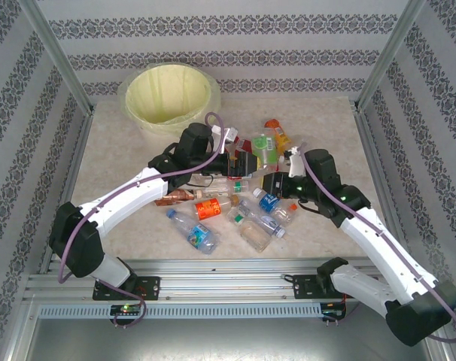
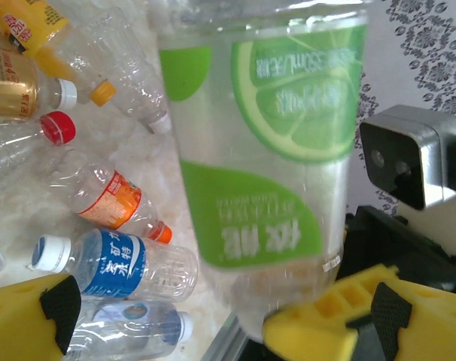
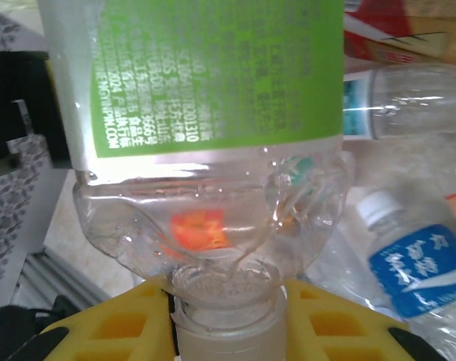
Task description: Put the plastic bottles in the bin
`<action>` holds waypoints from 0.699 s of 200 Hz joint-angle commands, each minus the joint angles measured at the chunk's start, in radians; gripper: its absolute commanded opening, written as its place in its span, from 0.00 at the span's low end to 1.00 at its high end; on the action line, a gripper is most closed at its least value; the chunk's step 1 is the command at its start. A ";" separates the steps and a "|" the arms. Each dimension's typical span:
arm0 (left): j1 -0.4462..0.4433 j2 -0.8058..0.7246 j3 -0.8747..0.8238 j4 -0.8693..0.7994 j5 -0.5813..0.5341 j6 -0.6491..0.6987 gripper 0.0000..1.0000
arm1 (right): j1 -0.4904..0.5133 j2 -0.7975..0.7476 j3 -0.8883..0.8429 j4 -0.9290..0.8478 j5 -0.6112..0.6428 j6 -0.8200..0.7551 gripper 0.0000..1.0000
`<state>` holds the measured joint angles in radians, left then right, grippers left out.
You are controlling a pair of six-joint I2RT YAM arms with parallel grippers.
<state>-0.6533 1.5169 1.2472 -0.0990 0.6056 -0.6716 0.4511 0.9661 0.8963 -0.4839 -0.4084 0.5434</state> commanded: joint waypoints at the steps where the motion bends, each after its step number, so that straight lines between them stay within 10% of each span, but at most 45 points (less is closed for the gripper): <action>1: 0.008 0.001 -0.013 0.068 0.020 -0.040 1.00 | 0.056 0.031 0.047 0.044 -0.030 0.005 0.31; 140: 0.024 -0.041 -0.040 0.065 -0.059 -0.013 0.76 | 0.141 0.095 0.061 0.017 0.016 -0.033 0.31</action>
<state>-0.6395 1.5158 1.2198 -0.0662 0.5640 -0.6968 0.5743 1.0576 0.9306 -0.4667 -0.4084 0.5400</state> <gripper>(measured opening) 0.789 0.321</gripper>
